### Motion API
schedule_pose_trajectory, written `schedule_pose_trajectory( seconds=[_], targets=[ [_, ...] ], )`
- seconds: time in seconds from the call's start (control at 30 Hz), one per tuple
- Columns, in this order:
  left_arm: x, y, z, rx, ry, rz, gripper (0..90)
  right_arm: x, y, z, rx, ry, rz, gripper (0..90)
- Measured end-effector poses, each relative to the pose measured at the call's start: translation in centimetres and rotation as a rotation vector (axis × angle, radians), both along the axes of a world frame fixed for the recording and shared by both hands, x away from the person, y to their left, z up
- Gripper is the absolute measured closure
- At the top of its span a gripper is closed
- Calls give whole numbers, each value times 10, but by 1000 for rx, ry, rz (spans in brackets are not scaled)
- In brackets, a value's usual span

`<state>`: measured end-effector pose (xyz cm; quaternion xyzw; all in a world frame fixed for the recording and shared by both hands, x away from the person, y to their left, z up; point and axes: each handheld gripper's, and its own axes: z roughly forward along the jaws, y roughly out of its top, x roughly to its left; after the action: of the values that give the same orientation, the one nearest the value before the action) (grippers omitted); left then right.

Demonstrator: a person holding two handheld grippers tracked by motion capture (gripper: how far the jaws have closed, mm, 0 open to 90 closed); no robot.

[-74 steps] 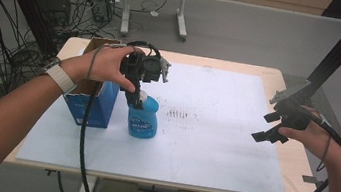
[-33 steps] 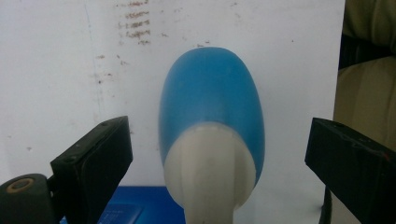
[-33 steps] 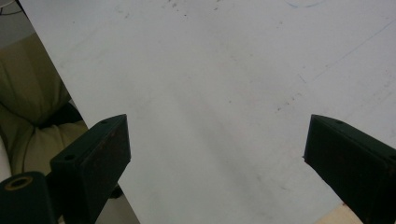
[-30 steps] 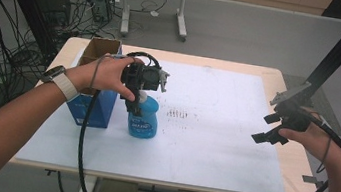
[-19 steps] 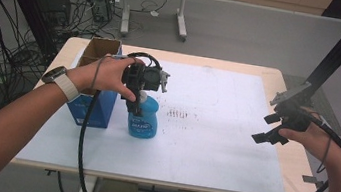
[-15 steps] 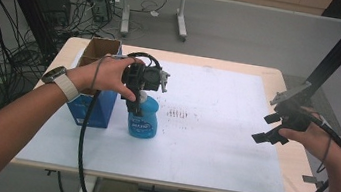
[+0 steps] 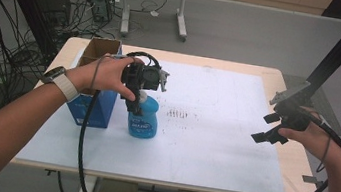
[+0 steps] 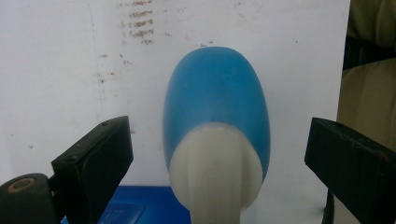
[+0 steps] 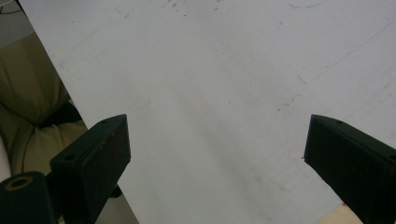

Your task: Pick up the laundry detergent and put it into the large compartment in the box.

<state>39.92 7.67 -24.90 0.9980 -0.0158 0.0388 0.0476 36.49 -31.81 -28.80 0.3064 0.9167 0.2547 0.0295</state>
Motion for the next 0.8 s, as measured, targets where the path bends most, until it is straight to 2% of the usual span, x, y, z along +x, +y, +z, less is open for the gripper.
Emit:
schedule_pose_trajectory(
  seconds=[0.8],
  targets=[
    [0,1,1,-6,-5,1,79,0,0,0,-1,0,2,71]
  ],
)
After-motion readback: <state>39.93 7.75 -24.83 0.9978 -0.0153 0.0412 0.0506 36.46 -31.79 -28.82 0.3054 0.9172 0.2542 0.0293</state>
